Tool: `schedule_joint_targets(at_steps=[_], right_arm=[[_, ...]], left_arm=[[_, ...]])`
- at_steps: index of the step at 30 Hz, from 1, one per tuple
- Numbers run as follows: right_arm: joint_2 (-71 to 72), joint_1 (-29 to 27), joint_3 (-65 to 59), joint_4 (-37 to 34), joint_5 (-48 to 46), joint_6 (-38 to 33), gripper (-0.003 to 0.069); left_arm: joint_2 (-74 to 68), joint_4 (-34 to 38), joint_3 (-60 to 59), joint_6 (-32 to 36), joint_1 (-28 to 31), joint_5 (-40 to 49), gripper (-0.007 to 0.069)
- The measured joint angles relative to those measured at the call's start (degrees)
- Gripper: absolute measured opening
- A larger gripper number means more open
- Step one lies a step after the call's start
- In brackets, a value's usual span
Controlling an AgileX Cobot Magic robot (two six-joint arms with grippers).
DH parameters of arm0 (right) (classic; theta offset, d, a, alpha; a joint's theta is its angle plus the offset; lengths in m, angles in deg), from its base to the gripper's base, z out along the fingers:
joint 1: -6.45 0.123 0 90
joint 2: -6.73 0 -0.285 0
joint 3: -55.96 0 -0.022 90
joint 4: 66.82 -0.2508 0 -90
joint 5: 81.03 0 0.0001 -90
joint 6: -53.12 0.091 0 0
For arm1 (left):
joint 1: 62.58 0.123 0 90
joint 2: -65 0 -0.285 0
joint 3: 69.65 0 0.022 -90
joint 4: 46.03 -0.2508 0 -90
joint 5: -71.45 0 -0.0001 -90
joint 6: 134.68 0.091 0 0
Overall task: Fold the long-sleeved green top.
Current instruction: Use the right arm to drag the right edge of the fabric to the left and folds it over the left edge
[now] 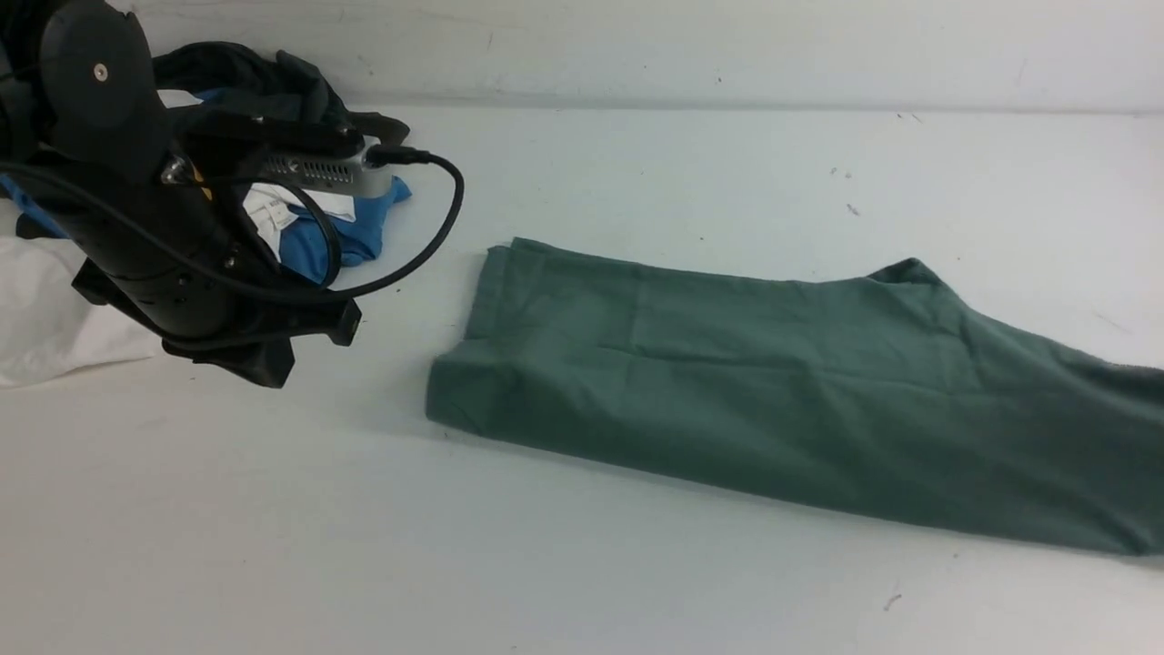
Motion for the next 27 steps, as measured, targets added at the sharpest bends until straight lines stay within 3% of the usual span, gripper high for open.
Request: schedule_joint_targets(at_steps=[4,11,17,27], right_arm=[[4.5,0.3,2.7,1.7,-1.0,1.7,0.0082],[6.9,6.4,14.1,-6.1,-1.6,1.7,0.0082],[6.6,17.8,21.7,-14.5,-2.1,4.2,0.0082],[0.7,36.5,25.7,-21.2,-2.2,11.6,0.0082]], left_arm=[[0.0,0.0,0.0,0.0,0.0,0.1,-0.0004],[0.0,0.4,0.0,0.7,0.0,0.1,-0.0004],[0.0,2.0,0.0,1.9,0.0,0.0,-0.0004],[0.0,3.4,0.0,2.4,0.0,-0.3,-0.0004]])
